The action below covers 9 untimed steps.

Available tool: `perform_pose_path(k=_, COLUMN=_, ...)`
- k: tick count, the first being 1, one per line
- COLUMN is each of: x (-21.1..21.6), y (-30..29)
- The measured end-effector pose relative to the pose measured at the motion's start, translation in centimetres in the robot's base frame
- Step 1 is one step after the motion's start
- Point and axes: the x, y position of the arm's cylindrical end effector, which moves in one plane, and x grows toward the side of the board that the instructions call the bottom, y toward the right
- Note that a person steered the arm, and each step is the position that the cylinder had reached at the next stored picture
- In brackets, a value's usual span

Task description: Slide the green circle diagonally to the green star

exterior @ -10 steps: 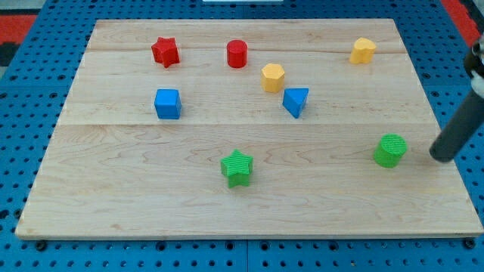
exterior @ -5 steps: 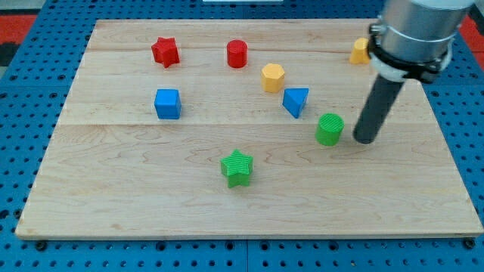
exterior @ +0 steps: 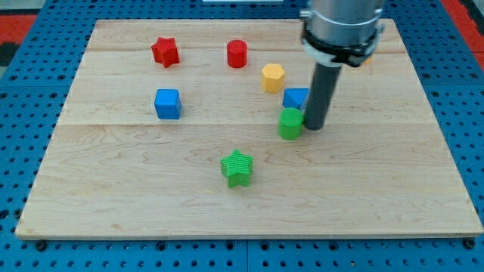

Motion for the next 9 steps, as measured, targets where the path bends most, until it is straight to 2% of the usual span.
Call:
perform_pose_path(k=1, x=0.5, y=-3.7)
perform_pose_path(k=2, x=2.0, y=-4.5)
perform_pose_path(k=3, x=2.1, y=-1.4)
perform_pose_path(k=4, x=5.5, y=1.2)
perform_pose_path(k=5, x=13.7, y=0.9)
perform_pose_path(k=6, x=17.2, y=-1.3)
perform_pose_path(k=7, x=16.2, y=-9.5)
perform_pose_path(k=8, x=12.9, y=-17.3)
perform_pose_path(k=9, x=7.7, y=-18.0)
